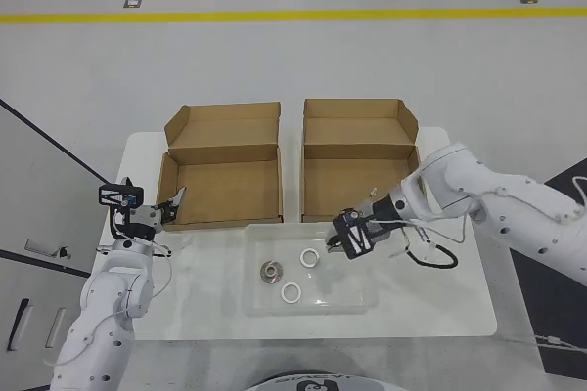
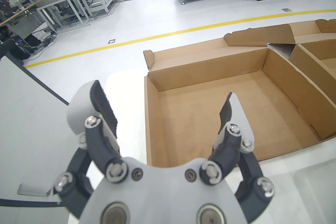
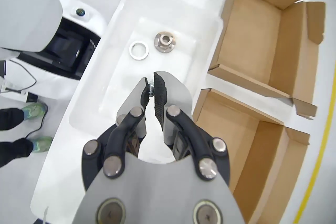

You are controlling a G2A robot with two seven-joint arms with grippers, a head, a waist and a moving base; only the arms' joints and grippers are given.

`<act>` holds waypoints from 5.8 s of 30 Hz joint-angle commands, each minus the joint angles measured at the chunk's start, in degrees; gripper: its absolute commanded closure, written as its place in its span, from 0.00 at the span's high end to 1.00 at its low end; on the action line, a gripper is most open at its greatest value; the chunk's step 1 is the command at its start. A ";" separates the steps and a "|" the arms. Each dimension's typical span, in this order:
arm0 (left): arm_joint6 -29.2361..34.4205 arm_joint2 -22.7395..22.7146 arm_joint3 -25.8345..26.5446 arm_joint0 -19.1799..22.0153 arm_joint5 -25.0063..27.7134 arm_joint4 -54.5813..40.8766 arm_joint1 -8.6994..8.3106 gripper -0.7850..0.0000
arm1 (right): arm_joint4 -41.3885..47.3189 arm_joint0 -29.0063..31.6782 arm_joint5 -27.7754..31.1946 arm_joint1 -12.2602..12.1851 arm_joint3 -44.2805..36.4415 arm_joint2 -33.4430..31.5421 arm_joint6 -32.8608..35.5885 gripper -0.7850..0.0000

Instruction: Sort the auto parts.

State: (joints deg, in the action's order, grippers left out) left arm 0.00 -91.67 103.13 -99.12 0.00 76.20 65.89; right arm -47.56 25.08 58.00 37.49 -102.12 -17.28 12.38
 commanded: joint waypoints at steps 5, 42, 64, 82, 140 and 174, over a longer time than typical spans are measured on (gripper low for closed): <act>0.00 0.00 0.00 0.00 0.00 0.00 0.00 1.00 | -12.29 5.66 0.00 -3.15 0.90 -5.59 -27.37 0.00; 0.00 0.00 0.00 0.00 0.00 0.00 0.00 1.00 | -34.66 3.41 -40.02 -1.88 9.71 7.33 -98.71 0.00; 0.00 0.00 0.00 0.00 0.00 0.00 0.00 1.00 | -34.03 1.64 -41.63 -0.94 11.06 7.54 -100.32 0.00; 0.00 0.00 0.00 0.00 0.00 0.00 0.00 1.00 | -15.68 5.47 -41.69 0.99 -1.07 1.04 -100.38 0.00; 0.00 0.00 0.00 0.00 0.00 0.00 0.00 1.00 | -10.97 9.99 -35.01 8.26 -10.26 -9.66 -89.19 0.00; 0.00 0.00 0.00 0.00 0.00 0.00 0.00 1.00 | -11.77 21.54 -27.80 14.22 -12.94 -21.57 -85.60 0.00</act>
State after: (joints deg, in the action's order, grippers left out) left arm 0.00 -91.67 103.13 -99.12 0.00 76.20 65.89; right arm -58.94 46.43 29.82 51.63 -115.08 -38.48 -74.07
